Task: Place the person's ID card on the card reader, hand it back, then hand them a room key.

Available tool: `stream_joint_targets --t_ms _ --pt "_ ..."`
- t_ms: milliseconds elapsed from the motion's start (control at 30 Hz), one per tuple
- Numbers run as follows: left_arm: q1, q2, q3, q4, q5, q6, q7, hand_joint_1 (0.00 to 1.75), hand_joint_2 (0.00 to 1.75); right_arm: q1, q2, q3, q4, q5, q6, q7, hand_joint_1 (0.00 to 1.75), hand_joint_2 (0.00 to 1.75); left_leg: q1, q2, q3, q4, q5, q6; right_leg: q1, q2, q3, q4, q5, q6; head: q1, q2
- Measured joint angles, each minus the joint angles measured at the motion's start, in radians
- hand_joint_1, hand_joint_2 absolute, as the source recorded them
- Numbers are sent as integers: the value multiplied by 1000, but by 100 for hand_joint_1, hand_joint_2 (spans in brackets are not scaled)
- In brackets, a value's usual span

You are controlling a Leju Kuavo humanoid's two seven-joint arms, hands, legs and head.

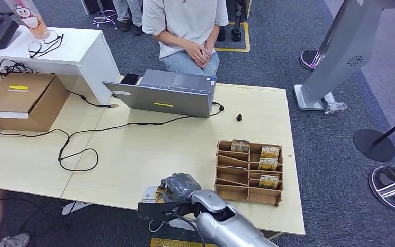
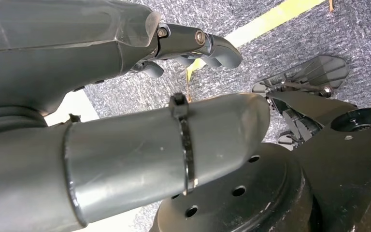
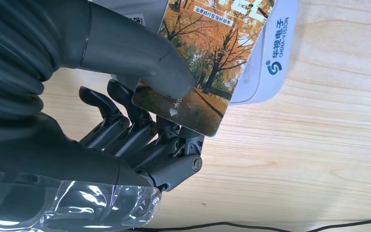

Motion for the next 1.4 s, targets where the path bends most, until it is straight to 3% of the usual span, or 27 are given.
stream_joint_targets --t_ms 500,1133,1400 --pt "2 0 -14 0 11 -3 2 0 0 0 -2 -1 -19 -36 -5 -12 175 175 0 0 0 0 0 0 0 0 0 0 0 0 0 0" --pt "8 5 -25 0 20 2 -3 0 0 17 -76 -120 -261 -258 130 -77 175 175 0 0 0 0 0 0 0 0 0 0 0 0 0 0" --pt "8 6 -41 3 18 13 -15 0 0 32 -96 -147 -324 -303 131 -116 175 175 0 0 0 0 0 0 0 0 0 0 0 0 0 0"
